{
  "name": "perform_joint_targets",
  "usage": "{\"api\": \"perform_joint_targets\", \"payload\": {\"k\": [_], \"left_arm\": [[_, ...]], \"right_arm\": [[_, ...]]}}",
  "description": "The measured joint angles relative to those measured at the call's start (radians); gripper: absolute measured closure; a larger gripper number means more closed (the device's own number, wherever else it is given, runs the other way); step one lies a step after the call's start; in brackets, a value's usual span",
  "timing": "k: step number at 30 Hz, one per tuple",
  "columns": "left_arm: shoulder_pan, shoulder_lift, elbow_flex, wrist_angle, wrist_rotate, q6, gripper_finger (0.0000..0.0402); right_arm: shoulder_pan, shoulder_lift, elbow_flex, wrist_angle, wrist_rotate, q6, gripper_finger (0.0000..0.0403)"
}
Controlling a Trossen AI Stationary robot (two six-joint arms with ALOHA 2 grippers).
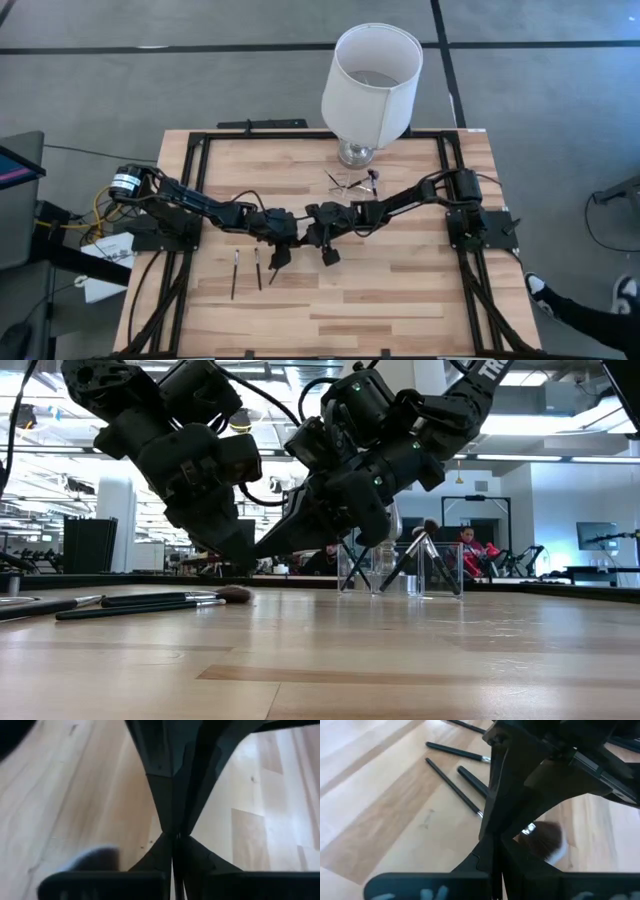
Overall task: Put items in baskets/containers
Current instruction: Put the black eyeshadow brush into the transparent organizer
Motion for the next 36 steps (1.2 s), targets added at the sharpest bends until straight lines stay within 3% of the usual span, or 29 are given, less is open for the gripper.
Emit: {"api": "perform_joint_targets", "payload": {"k": [6,13,19,28,32,36], "left_arm": [[0.02,-0.001,0.001,-0.002,-0.038,0.018,0.038],[0.05,0.0,0.0,0.017,-0.062,0.03,0.0383],[0.085,0.0,0.0,0.164,-0.086,0.079,0.0387],[0.095,-0.092,0.0,0.361,-0.091,0.253,0.0385],[0.095,-0.164,0.001,0.442,-0.094,0.341,0.0382],[0.095,-0.21,0.001,0.503,-0.094,0.41,0.0378]], "right_arm": [[0.005,-0.022,0.0,-0.032,0.036,-0.003,0.0387],[0.035,-0.202,0.002,-0.215,0.292,0.034,0.0333],[0.058,-0.428,0.002,-0.394,0.307,0.068,0.0292],[0.176,-0.782,-0.043,-0.675,0.317,0.342,0.0274],[0.222,-0.847,-0.218,-0.467,0.438,0.289,0.0275],[0.192,-0.807,-0.426,-0.035,0.477,0.187,0.0274]]}}
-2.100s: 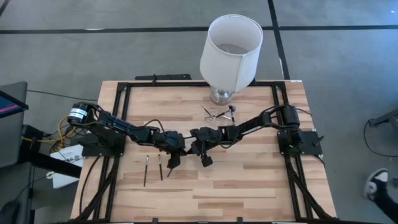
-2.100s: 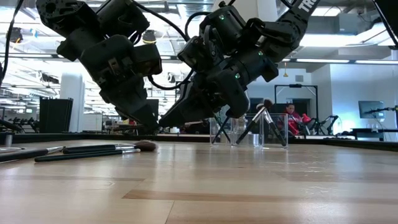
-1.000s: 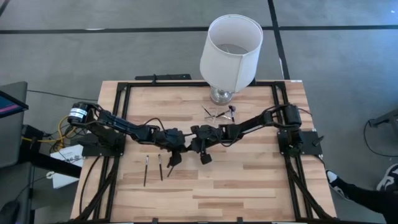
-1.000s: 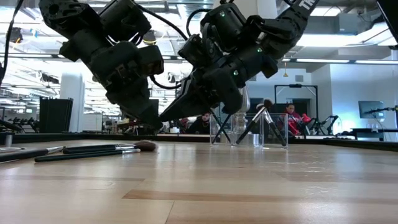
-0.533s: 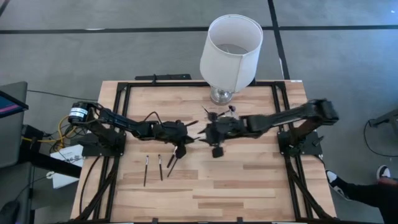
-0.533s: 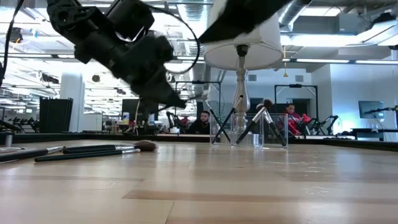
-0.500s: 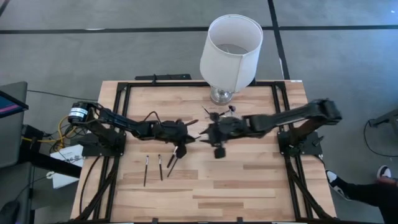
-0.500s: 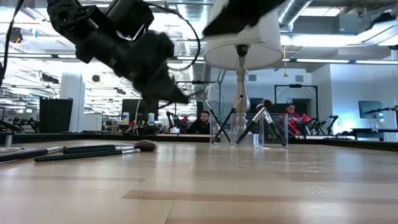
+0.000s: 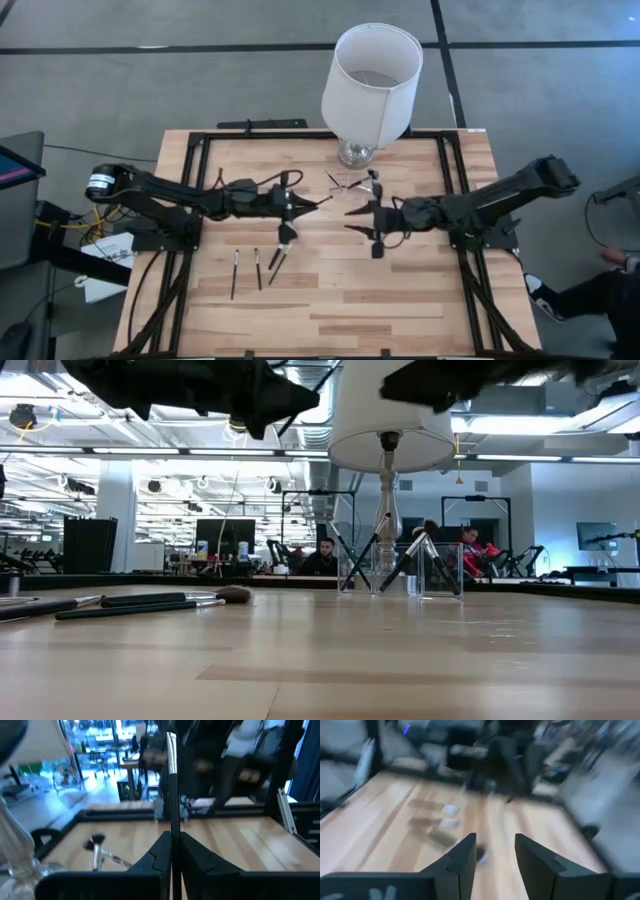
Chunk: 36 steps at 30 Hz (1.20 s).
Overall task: Put items in baskets/containers
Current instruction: Put the black eyeshadow brush into the transparent organizer
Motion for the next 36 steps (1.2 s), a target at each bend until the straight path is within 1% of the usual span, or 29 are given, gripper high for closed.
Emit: {"api": "perform_joint_targets", "payload": {"k": [1,3,6,9,12,18,22,27,30,32,35,36], "left_arm": [[0.0,-0.008,0.0,-0.003,0.0,0.009,0.038],[0.0,-0.01,0.0,0.01,0.011,0.022,0.0383],[0.0,-0.003,0.0,0.012,0.045,0.025,0.0385],[0.0,0.004,-0.001,0.008,0.064,0.026,0.038],[0.0,0.009,-0.001,0.015,0.064,0.032,0.0379],[0.0,0.01,-0.001,0.016,0.064,0.033,0.0384],[0.0,0.01,-0.001,0.016,0.064,0.033,0.0378],[0.0,0.01,-0.001,0.016,0.064,0.033,0.0384],[0.0,0.01,-0.001,0.016,0.065,0.033,0.0379],[-0.001,0.01,-0.001,0.016,0.065,0.033,0.0373],[-0.001,0.011,-0.001,0.014,0.069,0.032,0.037],[-0.001,0.011,-0.001,0.013,0.068,0.032,0.037]], "right_arm": [[-0.016,0.028,-0.038,0.127,-0.003,-0.015,0.0274],[-0.051,0.084,-0.097,0.326,-0.024,-0.036,0.0275],[-0.1,0.169,-0.119,0.571,-0.036,-0.027,0.0277],[-0.137,0.241,-0.116,0.753,-0.095,-0.008,0.028],[-0.163,0.284,-0.107,0.854,-0.196,0.038,0.0282],[-0.199,0.341,-0.054,0.869,-0.337,0.114,0.0282],[-0.198,0.377,-0.008,0.869,-0.348,0.114,0.0282],[-0.197,0.4,0.021,0.868,-0.347,0.115,0.0287],[-0.196,0.399,0.022,0.869,-0.344,0.115,0.0309],[-0.196,0.393,0.022,0.867,-0.344,0.115,0.0334],[-0.197,0.393,0.022,0.869,-0.338,0.113,0.0382],[-0.197,0.393,0.022,0.868,-0.337,0.11,0.039]]}}
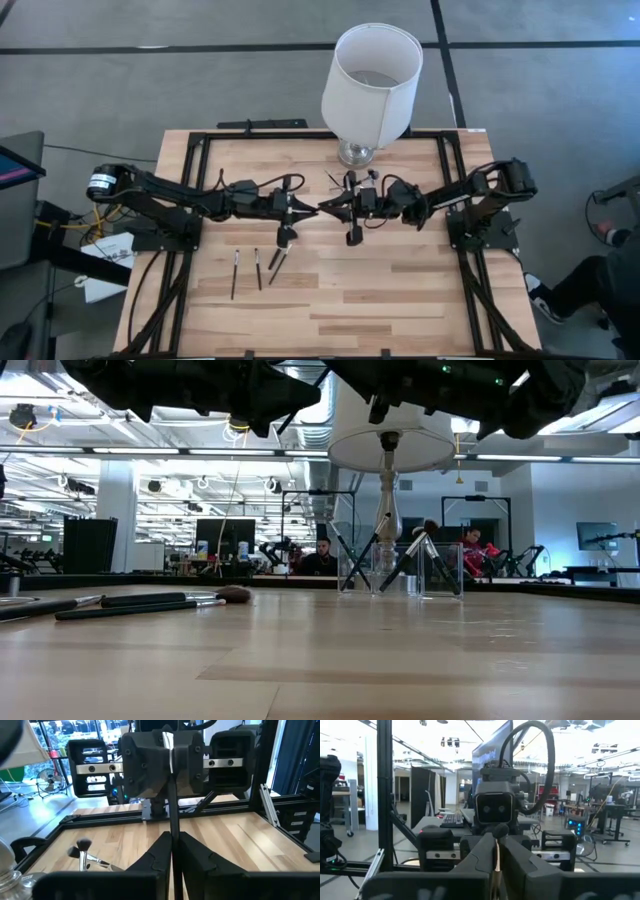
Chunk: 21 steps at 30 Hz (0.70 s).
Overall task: Put items in baskets/containers
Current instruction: Put the black eyeshadow brush into the transparent organizer
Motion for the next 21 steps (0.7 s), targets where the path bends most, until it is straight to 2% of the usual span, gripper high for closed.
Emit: {"api": "perform_joint_targets", "payload": {"k": [5,10,14,17,21], "left_arm": [[0.001,0.001,-0.001,-0.007,-0.004,0.0,0.0369],[0.001,0.0,0.0,-0.002,-0.033,0.0,0.0341],[0.001,0.0,0.0,-0.013,-0.114,0.0,0.0312],[0.002,0.0,0.0,-0.024,-0.162,0.0,0.0298],[0.001,0.0,0.0,-0.034,-0.178,0.0,0.0291]], "right_arm": [[0.001,-0.002,0.0,-0.027,0.028,0.014,0.0387],[0.001,-0.001,0.0,-0.093,0.067,0.024,0.0393],[0.002,-0.018,0.0,-0.202,0.25,0.062,0.0395],[0.002,-0.081,0.012,-0.41,0.419,0.04,0.0397],[0.002,-0.187,0.05,-0.71,0.592,0.116,0.0392]]}}
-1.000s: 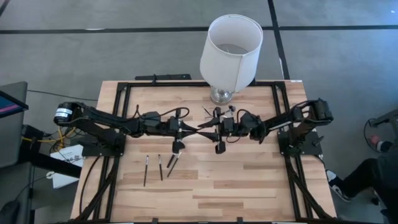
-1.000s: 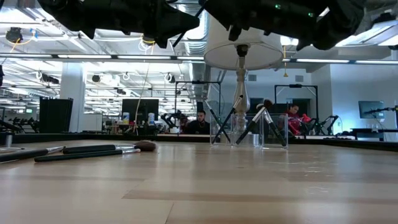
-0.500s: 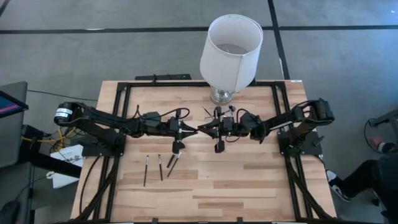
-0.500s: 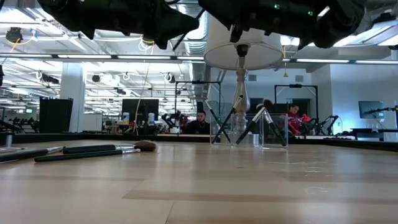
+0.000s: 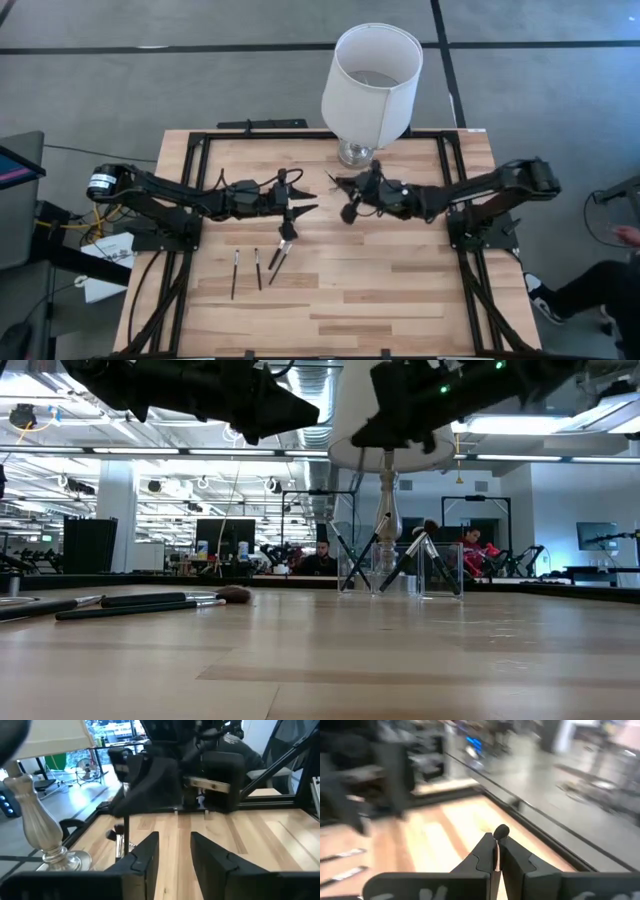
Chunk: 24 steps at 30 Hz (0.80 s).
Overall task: Put items in baskets/containers
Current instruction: Put the black eyeshadow brush into the transparent organizer
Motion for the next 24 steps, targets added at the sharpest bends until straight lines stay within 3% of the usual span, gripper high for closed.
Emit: {"api": "perform_joint_targets", "payload": {"k": [7,14,18,24], "left_arm": [[0.0,0.0,0.0,0.001,-0.003,0.0,0.0293],[0.0,0.0,0.0,0.001,-0.003,0.0,0.0295],[0.0,0.0,0.0,0.001,-0.003,0.0,0.0295],[0.0,0.0,0.0,0.001,-0.003,0.0,0.0295]], "right_arm": [[0.01,-0.072,0.009,-0.31,0.241,0.104,0.0394],[-0.037,0.003,0.008,-0.326,0.241,0.147,0.0391],[-0.075,0.066,0.008,-0.329,0.19,0.176,0.039],[-0.099,0.093,0.008,-0.3,0.168,0.177,0.0361]]}}
